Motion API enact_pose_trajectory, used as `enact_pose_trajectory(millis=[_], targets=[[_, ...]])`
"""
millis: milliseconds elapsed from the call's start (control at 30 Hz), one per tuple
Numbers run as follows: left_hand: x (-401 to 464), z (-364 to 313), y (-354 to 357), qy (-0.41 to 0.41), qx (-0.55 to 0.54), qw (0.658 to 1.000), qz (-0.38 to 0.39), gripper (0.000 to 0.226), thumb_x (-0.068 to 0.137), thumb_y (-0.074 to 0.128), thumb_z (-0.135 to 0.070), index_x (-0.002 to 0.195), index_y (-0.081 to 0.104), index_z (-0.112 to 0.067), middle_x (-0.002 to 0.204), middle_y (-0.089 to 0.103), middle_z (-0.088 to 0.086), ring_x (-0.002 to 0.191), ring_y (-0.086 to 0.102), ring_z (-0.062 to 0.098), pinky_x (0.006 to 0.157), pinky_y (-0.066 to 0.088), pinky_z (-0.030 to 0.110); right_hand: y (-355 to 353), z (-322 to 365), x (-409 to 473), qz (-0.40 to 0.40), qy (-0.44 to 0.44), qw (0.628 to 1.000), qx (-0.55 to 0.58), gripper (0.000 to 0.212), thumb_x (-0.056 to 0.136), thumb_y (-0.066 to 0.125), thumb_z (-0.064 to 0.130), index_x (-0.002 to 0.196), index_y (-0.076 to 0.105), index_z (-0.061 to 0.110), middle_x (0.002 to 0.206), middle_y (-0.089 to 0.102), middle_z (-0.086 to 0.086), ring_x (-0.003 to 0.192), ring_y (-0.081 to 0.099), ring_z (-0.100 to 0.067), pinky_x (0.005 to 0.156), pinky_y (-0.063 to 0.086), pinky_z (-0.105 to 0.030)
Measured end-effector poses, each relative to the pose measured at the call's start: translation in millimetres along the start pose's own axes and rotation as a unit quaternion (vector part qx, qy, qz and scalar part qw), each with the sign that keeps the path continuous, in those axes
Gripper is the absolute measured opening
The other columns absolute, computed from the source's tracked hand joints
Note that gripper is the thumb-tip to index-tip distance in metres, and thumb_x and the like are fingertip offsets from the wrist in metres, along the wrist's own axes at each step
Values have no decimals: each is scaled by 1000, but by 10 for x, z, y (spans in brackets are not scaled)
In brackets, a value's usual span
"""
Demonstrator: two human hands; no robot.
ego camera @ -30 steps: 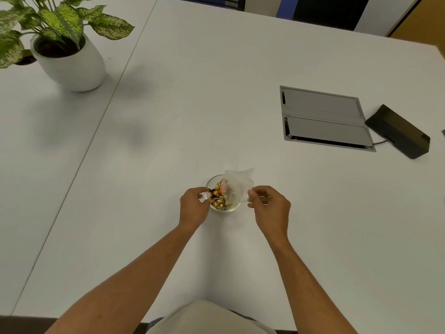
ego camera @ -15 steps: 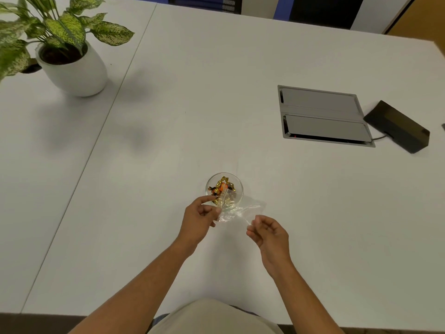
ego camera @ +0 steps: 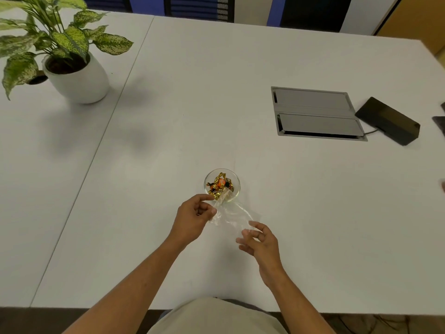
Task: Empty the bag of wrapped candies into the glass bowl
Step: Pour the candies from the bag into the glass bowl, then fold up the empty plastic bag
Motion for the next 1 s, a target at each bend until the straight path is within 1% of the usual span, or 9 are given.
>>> enact_pose_trajectory(millis=[100, 267, 400, 467, 567, 700, 800, 867, 1000], targets=[[-55, -24, 57, 2, 29, 999, 35, 25, 85, 71, -12, 107, 68, -22, 78, 73, 0, 66, 67, 6, 72, 54, 21, -79, -13, 7, -6, 36, 998, 58, 22, 89, 67, 15, 111, 65, 14, 102, 74, -13, 92, 73, -31, 77, 61, -43], [-126, -21, 76, 1, 33, 998, 51, 26, 84, 72, -12, 108, 67, -21, 78, 74, 2, 65, 67, 6, 72, 53, 21, -203, 65, -3, -69, 30, 992, 97, 13, 96, 57, 8, 97, 69, 5, 86, 72, -15, 80, 70, -30, 61, 61, -36], [-174, 17, 65, -8, 27, 998, 51, 25, 84, 72, -12, 107, 67, -21, 79, 74, 4, 65, 67, 8, 71, 52, 21, -256, 4, -32, -97, 29, 989, 105, 13, 95, 58, 7, 97, 70, 3, 80, 70, -13, 74, 68, -28, 57, 60, -35], [-186, 34, 53, -10, 39, 998, 54, 25, 84, 72, -12, 107, 67, -22, 80, 74, 4, 66, 67, 8, 71, 52, 22, -250, -37, -38, -88, 26, 991, 98, 13, 94, 58, 7, 98, 70, 5, 85, 71, -14, 77, 70, -29, 60, 61, -36], [-202, 17, 74, 6, 81, 993, 84, 28, 85, 71, -14, 110, 66, -25, 81, 74, 0, 65, 65, 3, 71, 54, 22, -210, 0, -33, -46, -3, 997, 66, 18, 90, 64, 6, 105, 70, 15, 101, 73, -9, 92, 71, -26, 76, 60, -39], [-224, -33, 192, 35, 142, 978, 151, 32, 85, 71, -18, 113, 63, -32, 81, 73, -10, 70, 65, -1, 69, 53, 14, -95, 200, -29, 15, -72, 994, -81, 25, 88, 68, 20, 112, 67, 26, 113, 69, 7, 105, 64, -12, 87, 54, -30], [-228, -74, 280, 46, 168, 967, 186, 33, 85, 71, -20, 113, 62, -37, 81, 73, -15, 73, 63, -4, 67, 50, 8, 90, 333, -21, 67, -86, 984, -138, 13, 89, 68, 27, 101, 72, 23, 101, 74, 2, 96, 70, -16, 78, 59, -27], [-229, -101, 310, 49, 179, 963, 195, 33, 86, 71, -22, 113, 61, -39, 83, 72, -16, 76, 61, -6, 66, 48, 6, 172, 408, -24, 74, -96, 983, -137, 5, 88, 69, 20, 91, 72, 17, 90, 75, -4, 86, 73, -21, 71, 60, -27], [-199, -114, 179, 35, 132, 984, 114, 23, 84, 70, -36, 106, 64, -39, 88, 71, -13, 84, 64, 0, 69, 48, 10, 154, 422, -17, 44, -73, 996, -39, 2, 88, 69, 11, 86, 70, 11, 81, 74, -6, 77, 73, -25, 66, 59, -32]])
Point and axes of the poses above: each hand's wrist, its own x-axis towards the middle knuckle, its own y-axis out of the palm, z = x × y, the point moved 10 cm from there along x, towards the middle knuckle
